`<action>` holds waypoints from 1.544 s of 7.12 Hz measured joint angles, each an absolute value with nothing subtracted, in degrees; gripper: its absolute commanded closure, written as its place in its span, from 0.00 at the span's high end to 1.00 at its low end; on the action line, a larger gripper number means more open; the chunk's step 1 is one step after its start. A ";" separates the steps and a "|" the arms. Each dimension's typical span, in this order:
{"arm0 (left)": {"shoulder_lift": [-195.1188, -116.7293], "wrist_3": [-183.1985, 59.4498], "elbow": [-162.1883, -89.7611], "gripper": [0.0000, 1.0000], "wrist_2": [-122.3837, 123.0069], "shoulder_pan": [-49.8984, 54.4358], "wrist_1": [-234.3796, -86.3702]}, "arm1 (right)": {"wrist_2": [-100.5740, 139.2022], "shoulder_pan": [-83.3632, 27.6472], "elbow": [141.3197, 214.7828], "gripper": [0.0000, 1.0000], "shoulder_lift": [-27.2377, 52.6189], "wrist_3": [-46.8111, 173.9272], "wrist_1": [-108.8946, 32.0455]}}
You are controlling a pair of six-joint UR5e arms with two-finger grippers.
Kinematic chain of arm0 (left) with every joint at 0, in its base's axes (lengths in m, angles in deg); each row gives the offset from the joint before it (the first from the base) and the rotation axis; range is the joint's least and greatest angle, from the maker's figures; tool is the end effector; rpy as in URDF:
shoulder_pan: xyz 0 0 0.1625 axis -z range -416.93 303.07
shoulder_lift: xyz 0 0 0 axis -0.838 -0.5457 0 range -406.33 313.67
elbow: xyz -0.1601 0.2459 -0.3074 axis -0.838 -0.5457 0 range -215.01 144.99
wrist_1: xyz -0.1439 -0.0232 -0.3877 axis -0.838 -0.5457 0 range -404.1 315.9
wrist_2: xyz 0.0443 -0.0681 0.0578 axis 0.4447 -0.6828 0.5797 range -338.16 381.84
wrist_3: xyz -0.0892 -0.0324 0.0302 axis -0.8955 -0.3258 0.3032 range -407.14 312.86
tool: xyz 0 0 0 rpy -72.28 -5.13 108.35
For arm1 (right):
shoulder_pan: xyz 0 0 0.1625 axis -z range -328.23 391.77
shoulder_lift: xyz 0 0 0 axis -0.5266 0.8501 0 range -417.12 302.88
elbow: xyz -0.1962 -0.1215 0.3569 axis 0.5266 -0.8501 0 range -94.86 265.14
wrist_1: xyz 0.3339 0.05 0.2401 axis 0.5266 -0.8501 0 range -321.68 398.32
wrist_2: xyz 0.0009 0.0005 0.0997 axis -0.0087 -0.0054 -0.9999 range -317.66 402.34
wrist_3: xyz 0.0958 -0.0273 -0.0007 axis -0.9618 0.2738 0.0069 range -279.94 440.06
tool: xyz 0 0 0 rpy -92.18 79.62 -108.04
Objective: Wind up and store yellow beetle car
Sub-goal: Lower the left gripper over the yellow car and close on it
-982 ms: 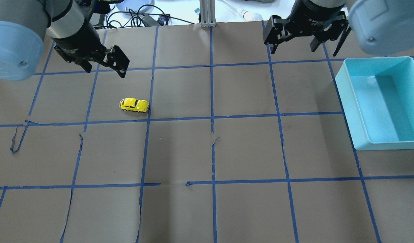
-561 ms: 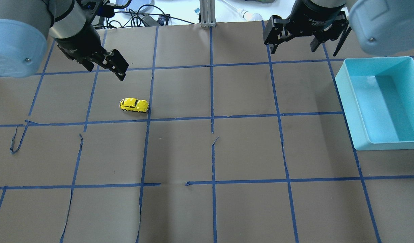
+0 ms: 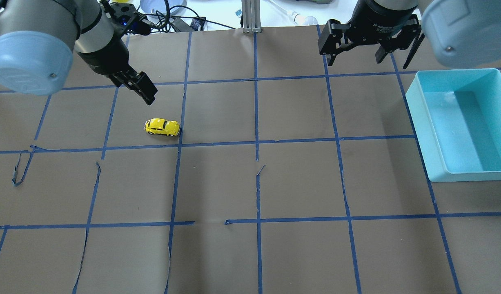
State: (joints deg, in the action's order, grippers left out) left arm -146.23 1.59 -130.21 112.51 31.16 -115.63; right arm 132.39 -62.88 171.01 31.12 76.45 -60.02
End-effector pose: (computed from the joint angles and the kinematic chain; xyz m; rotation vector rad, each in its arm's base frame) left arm -0.1135 -0.5611 0.3854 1.2332 2.8498 -0.0744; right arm 0.1751 -0.5090 0.5242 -0.0283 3.1153 -0.2917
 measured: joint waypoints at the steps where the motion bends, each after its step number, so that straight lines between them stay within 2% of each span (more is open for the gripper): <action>1: -148.13 10.20 -131.32 0.98 112.64 30.23 -112.77 | 132.41 -62.88 171.01 1.00 31.12 76.48 -60.03; 7: -160.45 48.77 -131.73 0.96 112.09 27.00 -102.96 | 132.43 -62.88 171.01 1.00 31.12 76.54 -60.02; 11: -163.33 54.21 -131.86 0.95 110.29 27.26 -102.17 | 132.37 -62.88 171.01 1.00 31.13 76.54 -60.03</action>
